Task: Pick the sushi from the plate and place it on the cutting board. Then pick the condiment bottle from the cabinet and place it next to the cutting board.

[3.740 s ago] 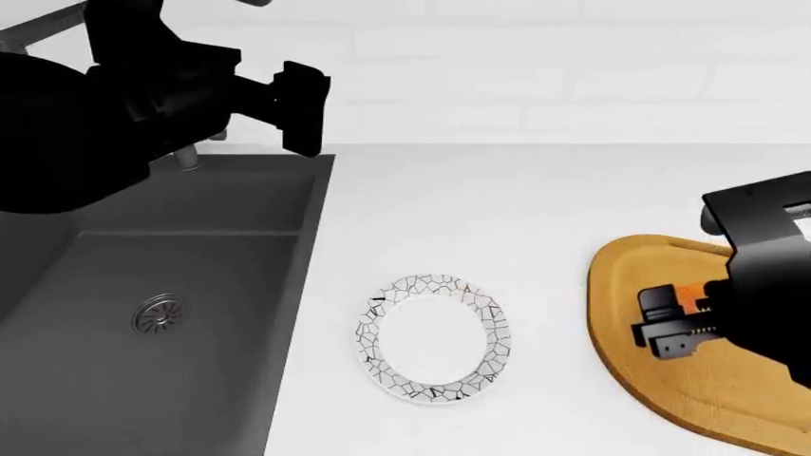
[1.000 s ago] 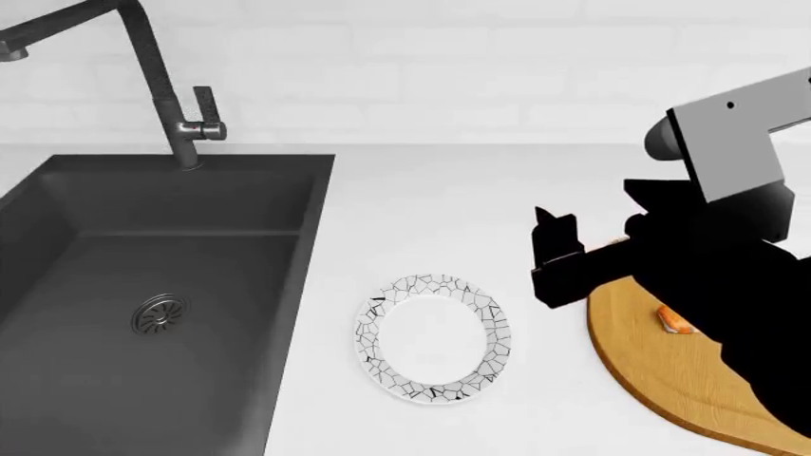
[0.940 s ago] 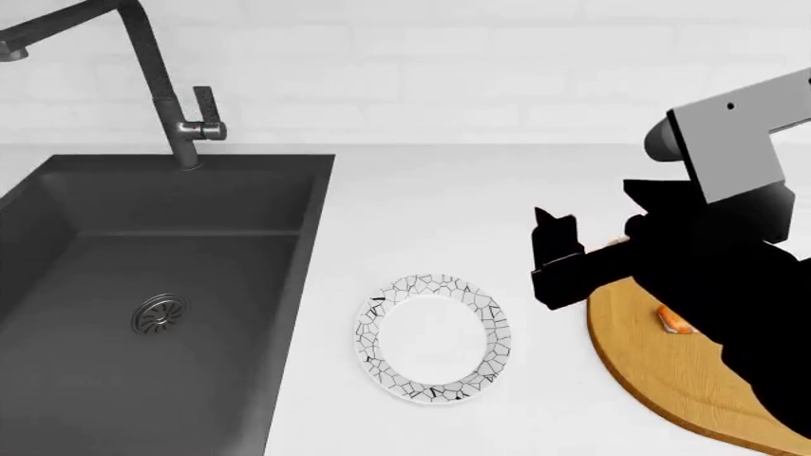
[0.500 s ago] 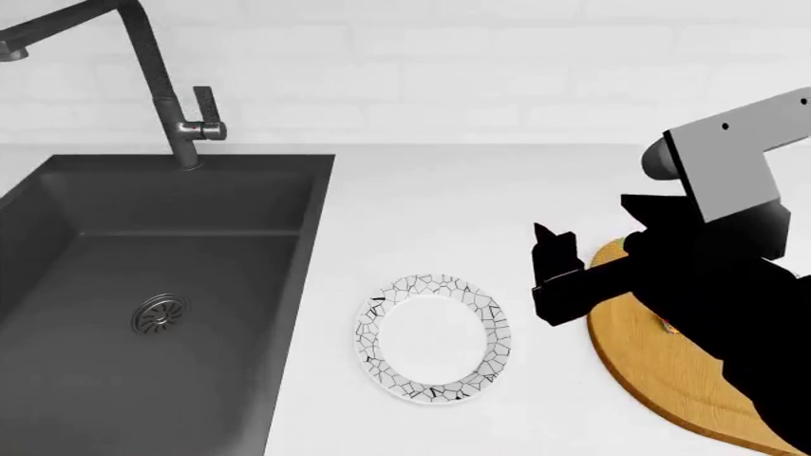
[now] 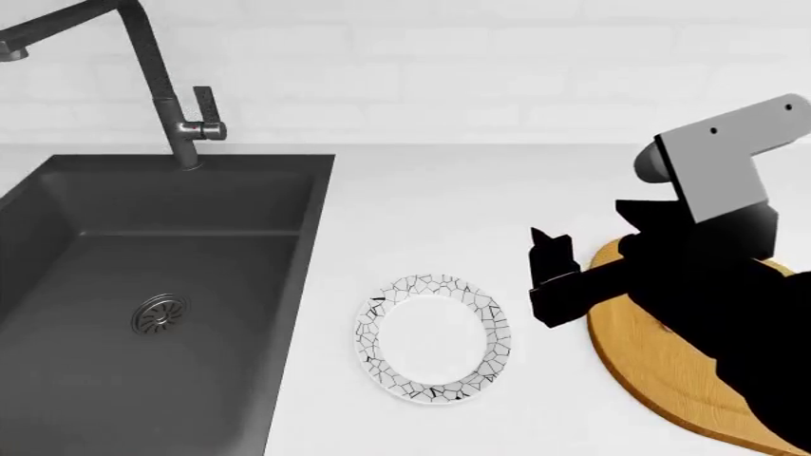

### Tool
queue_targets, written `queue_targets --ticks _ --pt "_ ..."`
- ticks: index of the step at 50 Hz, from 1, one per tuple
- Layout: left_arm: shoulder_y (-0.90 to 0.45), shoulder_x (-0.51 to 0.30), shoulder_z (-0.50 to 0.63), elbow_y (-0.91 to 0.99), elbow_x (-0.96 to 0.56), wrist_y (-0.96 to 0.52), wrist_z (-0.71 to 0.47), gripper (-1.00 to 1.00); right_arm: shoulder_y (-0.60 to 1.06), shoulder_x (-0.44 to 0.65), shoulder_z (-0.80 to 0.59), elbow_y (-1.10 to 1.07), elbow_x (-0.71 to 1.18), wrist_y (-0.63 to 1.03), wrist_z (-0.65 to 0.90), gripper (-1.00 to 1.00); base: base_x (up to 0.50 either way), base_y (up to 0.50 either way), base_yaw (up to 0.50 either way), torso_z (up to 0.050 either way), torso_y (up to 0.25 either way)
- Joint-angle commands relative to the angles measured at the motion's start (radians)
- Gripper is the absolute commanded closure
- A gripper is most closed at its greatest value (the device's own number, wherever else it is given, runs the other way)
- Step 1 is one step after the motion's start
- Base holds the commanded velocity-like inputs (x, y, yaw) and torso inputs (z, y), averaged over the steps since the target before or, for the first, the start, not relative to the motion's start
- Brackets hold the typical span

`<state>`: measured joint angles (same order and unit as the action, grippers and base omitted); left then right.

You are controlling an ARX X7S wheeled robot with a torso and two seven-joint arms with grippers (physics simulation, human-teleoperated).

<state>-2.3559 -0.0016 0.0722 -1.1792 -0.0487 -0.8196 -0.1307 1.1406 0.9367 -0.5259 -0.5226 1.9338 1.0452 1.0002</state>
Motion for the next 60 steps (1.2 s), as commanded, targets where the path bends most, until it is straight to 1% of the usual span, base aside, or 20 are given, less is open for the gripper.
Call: queue_targets --ticks 1,7,14,24,29,30,45,49,53,56,58,60 --pt "0.000 0.001 0.050 -0.096 -0.052 0.075 -0.015 -1.00 -0.009 -0.003 -0.008 0.022 -0.019 0.002 -0.021 -1.00 0.00 0.00 0.00 0.000 0.000" --pt "0.000 0.001 0.077 -0.129 -0.087 0.106 -0.021 -1.00 0.014 -0.021 -0.023 0.047 -0.019 0.013 -0.019 -1.00 0.00 0.00 0.00 0.000 0.000" --pt "0.002 0.001 0.103 -0.130 -0.113 0.104 -0.027 -1.00 0.037 -0.035 -0.035 0.074 -0.022 0.023 -0.018 -1.00 0.00 0.00 0.00 0.000 0.000" --pt "0.031 0.001 0.051 -0.130 -0.041 0.114 -0.022 -1.00 0.054 -0.056 -0.053 0.106 -0.040 0.031 -0.021 -1.00 0.00 0.00 0.00 0.000 0.000" --pt "0.051 0.001 0.052 -0.130 -0.041 0.130 -0.027 -1.00 0.062 -0.062 -0.060 0.123 -0.046 0.035 -0.023 -1.00 0.00 0.00 0.00 0.000 0.000" --pt "0.052 0.001 0.051 -0.130 -0.042 0.132 -0.030 1.00 0.063 -0.064 -0.062 0.125 -0.048 0.036 -0.024 -1.00 0.00 0.00 0.00 0.000 0.000" --pt "0.044 0.001 0.042 -0.130 -0.028 0.132 -0.028 1.00 0.058 -0.055 -0.059 0.121 -0.056 0.026 -0.033 -1.00 0.00 0.00 0.00 0.000 0.000" --pt "0.022 0.001 0.039 -0.130 -0.028 0.125 -0.017 1.00 0.048 -0.055 -0.052 0.116 -0.061 0.010 -0.033 -1.00 0.00 0.00 0.00 0.000 0.000" --pt "0.000 0.001 0.060 -0.129 -0.037 0.131 0.014 1.00 0.025 -0.045 -0.033 0.097 -0.066 -0.020 -0.031 -1.00 0.00 0.00 0.00 0.000 0.000" --pt "0.000 0.001 0.040 -0.076 -0.003 0.088 0.046 1.00 0.015 -0.043 -0.025 0.081 -0.072 -0.037 -0.022 -1.00 0.00 0.00 0.00 0.000 0.000" --pt "0.000 0.001 -0.011 0.013 0.068 0.010 0.085 1.00 -0.006 -0.034 -0.006 0.049 -0.077 -0.068 0.000 -1.00 0.00 0.00 0.00 0.000 0.000" --pt "0.000 0.000 -0.029 0.065 0.096 -0.033 0.106 1.00 -0.011 -0.025 0.004 0.027 -0.067 -0.082 0.019 -1.00 0.00 0.00 0.00 0.000 0.000"
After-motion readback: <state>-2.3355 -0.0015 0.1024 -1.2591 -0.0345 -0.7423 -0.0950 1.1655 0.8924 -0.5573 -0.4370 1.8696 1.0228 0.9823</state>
